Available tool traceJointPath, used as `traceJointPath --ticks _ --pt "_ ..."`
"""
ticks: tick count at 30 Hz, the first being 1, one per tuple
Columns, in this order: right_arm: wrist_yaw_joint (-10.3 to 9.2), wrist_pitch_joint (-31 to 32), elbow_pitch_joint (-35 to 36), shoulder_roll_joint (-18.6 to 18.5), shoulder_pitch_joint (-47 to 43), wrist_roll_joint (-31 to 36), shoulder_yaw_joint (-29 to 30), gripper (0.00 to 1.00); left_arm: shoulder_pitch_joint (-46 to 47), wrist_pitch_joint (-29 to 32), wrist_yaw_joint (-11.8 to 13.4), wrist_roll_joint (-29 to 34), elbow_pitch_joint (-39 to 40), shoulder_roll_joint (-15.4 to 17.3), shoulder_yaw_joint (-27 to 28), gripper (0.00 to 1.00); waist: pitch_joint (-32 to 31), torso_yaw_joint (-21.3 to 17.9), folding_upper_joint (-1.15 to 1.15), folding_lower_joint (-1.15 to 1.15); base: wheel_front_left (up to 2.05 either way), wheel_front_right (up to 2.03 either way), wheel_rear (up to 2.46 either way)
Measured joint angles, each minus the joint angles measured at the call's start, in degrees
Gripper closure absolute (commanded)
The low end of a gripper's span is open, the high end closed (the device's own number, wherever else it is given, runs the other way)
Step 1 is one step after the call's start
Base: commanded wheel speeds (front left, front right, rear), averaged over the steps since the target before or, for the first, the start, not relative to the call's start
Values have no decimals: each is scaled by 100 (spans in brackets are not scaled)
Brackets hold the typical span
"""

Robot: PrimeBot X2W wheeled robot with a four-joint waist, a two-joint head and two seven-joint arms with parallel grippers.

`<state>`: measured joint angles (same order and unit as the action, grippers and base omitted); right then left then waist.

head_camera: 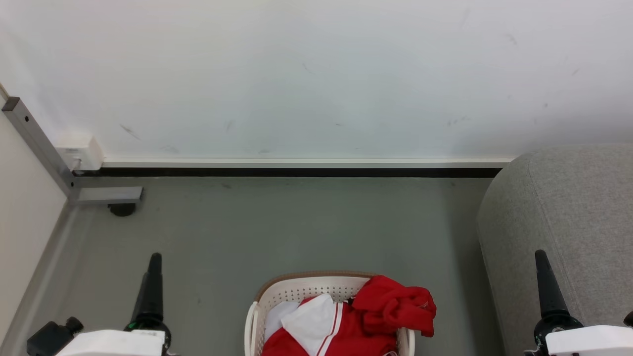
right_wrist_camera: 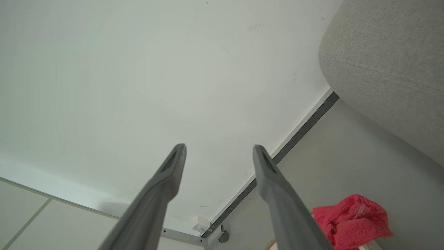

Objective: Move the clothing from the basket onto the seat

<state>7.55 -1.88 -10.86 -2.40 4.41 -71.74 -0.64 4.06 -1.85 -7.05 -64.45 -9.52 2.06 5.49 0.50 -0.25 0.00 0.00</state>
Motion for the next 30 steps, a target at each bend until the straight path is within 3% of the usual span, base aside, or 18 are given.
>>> traceJointPath --ticks 19,30 --pt "0 -363 94 -82 9 2585 -165 0 -60 -359 345 2423 115 26 -357 0 -21 -21 0 0 0 0 0" --pt "0 -532 -124 -110 29 3556 -346 0 -87 -546 535 3221 93 108 -542 0 -11 -56 0 0 0 0 0"
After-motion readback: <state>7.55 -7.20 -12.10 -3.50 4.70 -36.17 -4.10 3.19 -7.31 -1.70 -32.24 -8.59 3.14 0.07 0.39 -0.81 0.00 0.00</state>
